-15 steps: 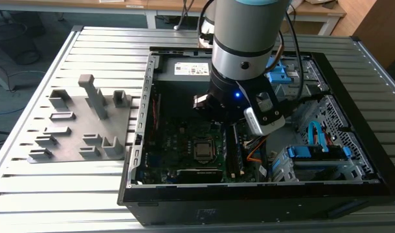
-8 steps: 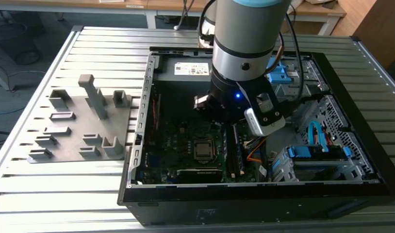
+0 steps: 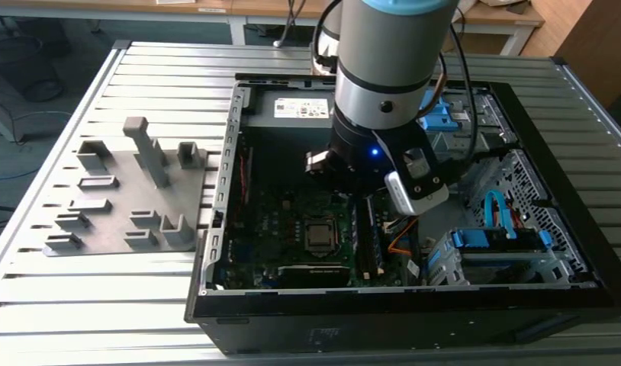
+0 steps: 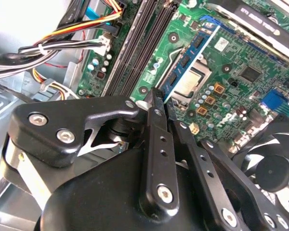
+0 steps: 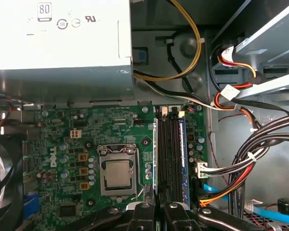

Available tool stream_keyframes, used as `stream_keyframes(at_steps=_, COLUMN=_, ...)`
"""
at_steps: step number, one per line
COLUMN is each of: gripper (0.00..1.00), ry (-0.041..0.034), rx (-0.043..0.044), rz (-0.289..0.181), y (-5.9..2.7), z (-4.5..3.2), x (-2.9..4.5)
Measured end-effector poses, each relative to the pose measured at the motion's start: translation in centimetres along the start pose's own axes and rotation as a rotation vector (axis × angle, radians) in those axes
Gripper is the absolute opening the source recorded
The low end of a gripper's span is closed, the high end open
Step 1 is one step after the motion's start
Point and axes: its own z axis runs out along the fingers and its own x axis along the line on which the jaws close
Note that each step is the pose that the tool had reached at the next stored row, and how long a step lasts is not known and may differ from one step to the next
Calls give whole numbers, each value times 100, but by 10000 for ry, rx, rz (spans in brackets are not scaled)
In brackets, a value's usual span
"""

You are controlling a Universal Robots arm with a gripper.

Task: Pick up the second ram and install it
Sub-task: 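Insert the second ram into the second slot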

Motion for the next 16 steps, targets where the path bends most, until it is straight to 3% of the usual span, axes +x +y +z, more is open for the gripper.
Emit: stream_keyframes(at_steps=16, gripper=14, ry=0, rx=0, rz=0, y=-7, z=118, x=-12)
